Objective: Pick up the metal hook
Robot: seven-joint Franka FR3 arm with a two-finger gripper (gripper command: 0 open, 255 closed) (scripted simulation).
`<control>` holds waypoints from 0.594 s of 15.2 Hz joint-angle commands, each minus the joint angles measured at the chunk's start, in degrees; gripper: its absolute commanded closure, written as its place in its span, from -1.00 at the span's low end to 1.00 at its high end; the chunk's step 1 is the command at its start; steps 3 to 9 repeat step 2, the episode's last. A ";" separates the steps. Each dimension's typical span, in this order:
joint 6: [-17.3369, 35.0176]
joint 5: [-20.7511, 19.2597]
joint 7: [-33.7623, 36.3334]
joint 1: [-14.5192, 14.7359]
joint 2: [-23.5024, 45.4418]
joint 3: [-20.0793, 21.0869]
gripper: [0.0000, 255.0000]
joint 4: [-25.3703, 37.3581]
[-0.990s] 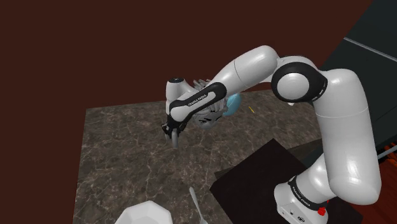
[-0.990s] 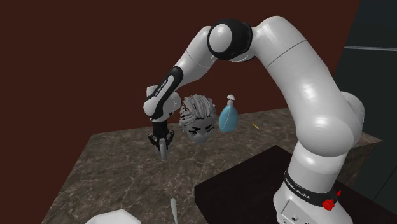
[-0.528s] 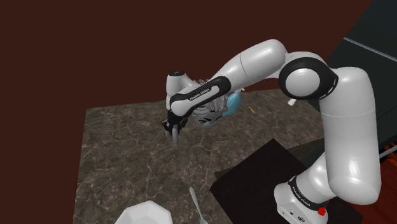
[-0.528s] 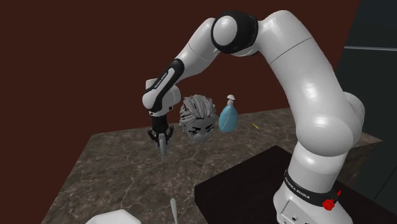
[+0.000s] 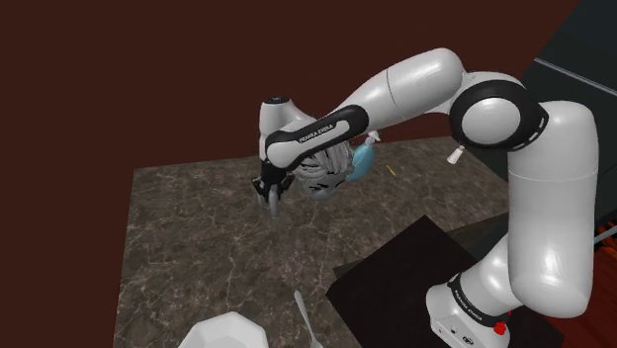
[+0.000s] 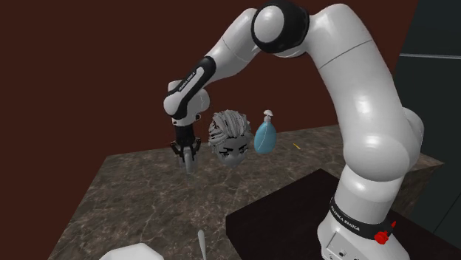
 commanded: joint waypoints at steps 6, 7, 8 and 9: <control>-0.72 0.11 0.11 0.04 -0.66 0.12 1.00 0.08; -0.72 0.11 0.11 0.04 -0.66 0.12 1.00 0.08; -0.72 0.11 0.11 0.04 -0.66 0.12 1.00 0.08; -0.72 0.11 0.11 0.04 -0.66 0.12 1.00 0.08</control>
